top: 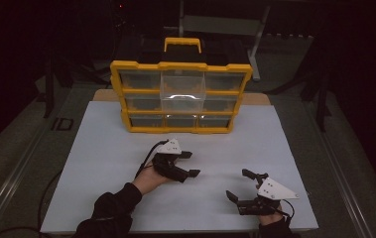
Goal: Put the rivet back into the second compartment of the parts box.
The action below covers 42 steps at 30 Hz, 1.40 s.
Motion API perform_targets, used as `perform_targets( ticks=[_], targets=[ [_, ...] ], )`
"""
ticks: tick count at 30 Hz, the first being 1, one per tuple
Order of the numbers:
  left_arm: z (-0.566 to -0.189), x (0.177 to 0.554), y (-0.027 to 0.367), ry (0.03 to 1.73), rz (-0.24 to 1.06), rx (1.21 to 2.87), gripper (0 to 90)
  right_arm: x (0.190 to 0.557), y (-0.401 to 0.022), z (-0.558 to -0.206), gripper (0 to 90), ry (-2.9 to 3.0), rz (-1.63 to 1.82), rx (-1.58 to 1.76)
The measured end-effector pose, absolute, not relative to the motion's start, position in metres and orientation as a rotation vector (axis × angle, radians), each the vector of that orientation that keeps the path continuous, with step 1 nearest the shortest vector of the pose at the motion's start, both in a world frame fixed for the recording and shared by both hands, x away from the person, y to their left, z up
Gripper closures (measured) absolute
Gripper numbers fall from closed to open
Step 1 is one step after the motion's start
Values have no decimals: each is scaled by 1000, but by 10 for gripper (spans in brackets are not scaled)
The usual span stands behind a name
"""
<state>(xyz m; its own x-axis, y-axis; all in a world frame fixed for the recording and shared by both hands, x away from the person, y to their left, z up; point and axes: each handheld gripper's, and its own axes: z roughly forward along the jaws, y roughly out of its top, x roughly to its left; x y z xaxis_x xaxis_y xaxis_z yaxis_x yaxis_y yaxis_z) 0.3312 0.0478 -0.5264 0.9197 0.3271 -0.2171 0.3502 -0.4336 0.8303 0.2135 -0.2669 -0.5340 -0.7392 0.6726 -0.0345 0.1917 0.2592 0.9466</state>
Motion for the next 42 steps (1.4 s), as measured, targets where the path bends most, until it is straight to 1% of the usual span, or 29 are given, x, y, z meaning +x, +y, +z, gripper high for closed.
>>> perform_targets(
  ticks=[2, 7, 10, 13, 15, 23, 26, 32, 42],
  targets=[
    [-531, 333, 46, 501, -27, 2079, 347, 214, -266, -534, 100, 2105, 1487, 780],
    [-540, 335, 42, 524, -36, 2147, 462, 214, -267, -534, 100, 2109, 1487, 784],
    [-544, 336, 41, 550, -29, 2169, 527, 214, -267, -534, 100, 2113, 1483, 782],
    [-550, 339, 40, 590, -32, 2205, 573, 214, -266, -534, 101, 2116, 1482, 778],
    [-552, 339, 39, 604, -34, 2213, 573, 214, -266, -534, 101, 2116, 1482, 779],
    [-560, 341, 32, 654, -19, 2251, 661, 214, -266, -534, 101, 2117, 1478, 779],
    [-559, 340, 31, 651, -11, 2265, 676, 214, -266, -534, 101, 2116, 1476, 780],
    [-558, 339, 29, 667, 5, 2284, 771, 214, -266, -535, 101, 2119, 1471, 782],
    [-554, 340, 33, 666, 5, 2272, 785, 214, -266, -535, 101, 2115, 1470, 781]
  ],
)
